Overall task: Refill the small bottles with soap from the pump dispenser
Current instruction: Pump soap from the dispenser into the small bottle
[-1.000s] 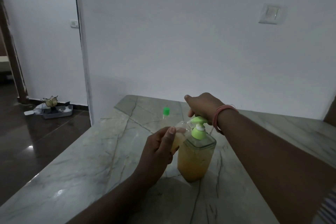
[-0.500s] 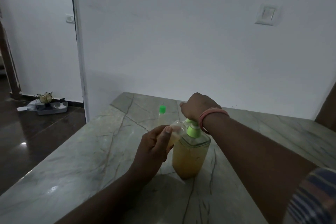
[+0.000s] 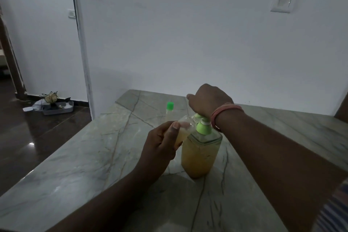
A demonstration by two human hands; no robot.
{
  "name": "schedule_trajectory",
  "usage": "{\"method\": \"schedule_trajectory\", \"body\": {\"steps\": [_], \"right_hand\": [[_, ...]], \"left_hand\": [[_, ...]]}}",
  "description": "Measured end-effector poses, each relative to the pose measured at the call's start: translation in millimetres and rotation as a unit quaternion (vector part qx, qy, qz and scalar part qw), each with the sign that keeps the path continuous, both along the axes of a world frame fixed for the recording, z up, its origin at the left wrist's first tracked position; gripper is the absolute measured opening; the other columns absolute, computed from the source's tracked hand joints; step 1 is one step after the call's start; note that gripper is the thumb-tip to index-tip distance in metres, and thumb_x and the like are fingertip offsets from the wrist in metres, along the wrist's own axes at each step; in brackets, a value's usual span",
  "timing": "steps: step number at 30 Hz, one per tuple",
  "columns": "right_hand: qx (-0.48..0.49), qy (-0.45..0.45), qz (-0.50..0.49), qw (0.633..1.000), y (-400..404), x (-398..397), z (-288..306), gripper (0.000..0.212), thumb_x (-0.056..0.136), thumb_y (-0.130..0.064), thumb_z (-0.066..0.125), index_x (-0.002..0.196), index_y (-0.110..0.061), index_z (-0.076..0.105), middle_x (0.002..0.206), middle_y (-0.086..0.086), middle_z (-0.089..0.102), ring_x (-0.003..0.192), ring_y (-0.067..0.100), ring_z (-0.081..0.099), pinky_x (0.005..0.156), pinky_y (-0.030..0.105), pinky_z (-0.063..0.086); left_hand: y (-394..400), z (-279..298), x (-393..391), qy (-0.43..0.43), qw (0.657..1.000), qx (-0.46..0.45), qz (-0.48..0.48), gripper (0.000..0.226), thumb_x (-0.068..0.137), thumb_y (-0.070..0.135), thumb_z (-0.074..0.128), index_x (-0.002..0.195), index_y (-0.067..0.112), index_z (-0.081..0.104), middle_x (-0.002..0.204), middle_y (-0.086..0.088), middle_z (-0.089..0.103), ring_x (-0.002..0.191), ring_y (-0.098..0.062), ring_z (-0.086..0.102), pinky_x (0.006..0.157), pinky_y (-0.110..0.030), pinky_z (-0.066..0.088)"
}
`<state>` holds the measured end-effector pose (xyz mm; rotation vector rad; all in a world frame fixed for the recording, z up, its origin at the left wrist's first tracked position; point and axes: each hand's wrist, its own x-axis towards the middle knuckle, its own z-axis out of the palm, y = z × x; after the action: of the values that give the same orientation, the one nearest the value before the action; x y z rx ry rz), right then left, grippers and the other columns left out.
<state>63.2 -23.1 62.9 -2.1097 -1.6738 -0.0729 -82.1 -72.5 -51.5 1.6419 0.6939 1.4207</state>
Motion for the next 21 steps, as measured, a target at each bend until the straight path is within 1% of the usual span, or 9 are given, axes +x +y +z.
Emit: {"method": "schedule_trajectory", "body": {"steps": [2, 4, 7, 9, 11, 14, 16, 18, 21], "right_hand": [[0.005, 0.022, -0.004, 1.0, 0.6, 0.9, -4.0, 0.037, 0.093, -0.041, 0.05, 0.064, -0.019, 0.044, 0.066, -0.001, 0.046, 0.076, 0.027, 0.054, 0.068, 0.031, 0.041], [0.001, 0.02, -0.006, 1.0, 1.4, 0.8, -5.8, 0.034, 0.091, -0.039, 0.052, 0.066, -0.017, 0.048, 0.067, 0.0, 0.048, 0.076, 0.027, 0.054, 0.067, 0.03, 0.04], [-0.014, 0.013, -0.004, 1.0, -0.1, 2.0, -4.2, 0.033, 0.091, -0.04, 0.053, 0.068, -0.017, 0.046, 0.076, 0.002, 0.05, 0.077, 0.027, 0.052, 0.069, 0.031, 0.041], [-0.012, -0.007, -0.004, 1.0, -0.9, 1.1, -0.5, 0.032, 0.091, -0.041, 0.054, 0.072, -0.016, 0.049, 0.08, 0.003, 0.051, 0.08, 0.028, 0.054, 0.069, 0.031, 0.041], [0.003, -0.011, -0.007, 1.0, -0.2, 1.7, -0.6, 0.03, 0.091, -0.042, 0.053, 0.076, -0.016, 0.051, 0.077, 0.002, 0.049, 0.08, 0.028, 0.055, 0.068, 0.031, 0.04], [-0.007, 0.021, -0.017, 1.0, 1.5, 0.9, -4.8, 0.03, 0.089, -0.036, 0.054, 0.067, -0.017, 0.048, 0.07, 0.002, 0.05, 0.073, 0.026, 0.054, 0.066, 0.03, 0.04], [-0.014, 0.015, -0.019, 1.0, 1.3, 1.0, -6.2, 0.027, 0.088, -0.033, 0.054, 0.065, -0.018, 0.049, 0.068, 0.001, 0.051, 0.066, 0.023, 0.052, 0.064, 0.03, 0.039], [-0.019, 0.012, -0.009, 1.0, 0.5, 0.8, -3.6, 0.026, 0.087, -0.032, 0.054, 0.066, -0.018, 0.052, 0.068, 0.0, 0.052, 0.064, 0.021, 0.052, 0.062, 0.029, 0.039], [-0.008, -0.005, 0.003, 1.0, 0.7, -0.9, 0.7, 0.029, 0.088, -0.037, 0.054, 0.067, -0.018, 0.051, 0.068, 0.0, 0.053, 0.062, 0.019, 0.051, 0.058, 0.027, 0.037]], "left_hand": [[0.6, -0.3, -0.3, 0.003, 1.0, 0.003, 0.002, 0.031, 0.102, 0.042, 0.044, 0.096, 0.048, 0.073, 0.064, -0.002, 0.059, 0.049, -0.01, 0.047, 0.043, -0.023, 0.036], [0.4, -1.8, -0.5, 0.004, 1.0, 0.001, 0.007, 0.031, 0.101, 0.041, 0.043, 0.096, 0.049, 0.072, 0.063, -0.001, 0.059, 0.049, -0.01, 0.047, 0.043, -0.023, 0.036], [-1.1, -1.8, -0.3, 0.004, 1.0, -0.001, 0.002, 0.029, 0.098, 0.045, 0.043, 0.098, 0.047, 0.072, 0.063, -0.002, 0.059, 0.049, -0.011, 0.047, 0.044, -0.025, 0.036], [-2.0, -0.7, -0.7, 0.005, 1.0, 0.0, 0.003, 0.03, 0.098, 0.046, 0.043, 0.1, 0.045, 0.073, 0.064, -0.002, 0.06, 0.05, -0.011, 0.048, 0.044, -0.025, 0.037], [-2.1, -0.7, -0.6, 0.012, 1.0, 0.002, 0.007, 0.031, 0.099, 0.044, 0.042, 0.099, 0.044, 0.073, 0.065, -0.002, 0.061, 0.05, -0.011, 0.049, 0.044, -0.023, 0.037], [-0.8, -2.3, -0.8, 0.012, 1.0, 0.001, 0.013, 0.03, 0.099, 0.042, 0.043, 0.099, 0.038, 0.073, 0.065, -0.001, 0.06, 0.05, -0.012, 0.049, 0.044, -0.023, 0.038], [-2.0, -1.7, -0.5, 0.012, 1.0, 0.002, 0.012, 0.03, 0.1, 0.042, 0.043, 0.098, 0.043, 0.073, 0.065, -0.001, 0.06, 0.05, -0.012, 0.049, 0.044, -0.023, 0.038], [-3.7, -1.1, -0.4, 0.012, 1.0, 0.003, 0.009, 0.03, 0.1, 0.041, 0.042, 0.097, 0.046, 0.072, 0.064, -0.001, 0.06, 0.049, -0.012, 0.048, 0.044, -0.023, 0.037], [-6.0, 0.8, -0.6, 0.008, 1.0, 0.005, 0.011, 0.031, 0.102, 0.039, 0.042, 0.098, 0.047, 0.072, 0.064, 0.001, 0.061, 0.049, -0.01, 0.047, 0.044, -0.023, 0.037]]}}
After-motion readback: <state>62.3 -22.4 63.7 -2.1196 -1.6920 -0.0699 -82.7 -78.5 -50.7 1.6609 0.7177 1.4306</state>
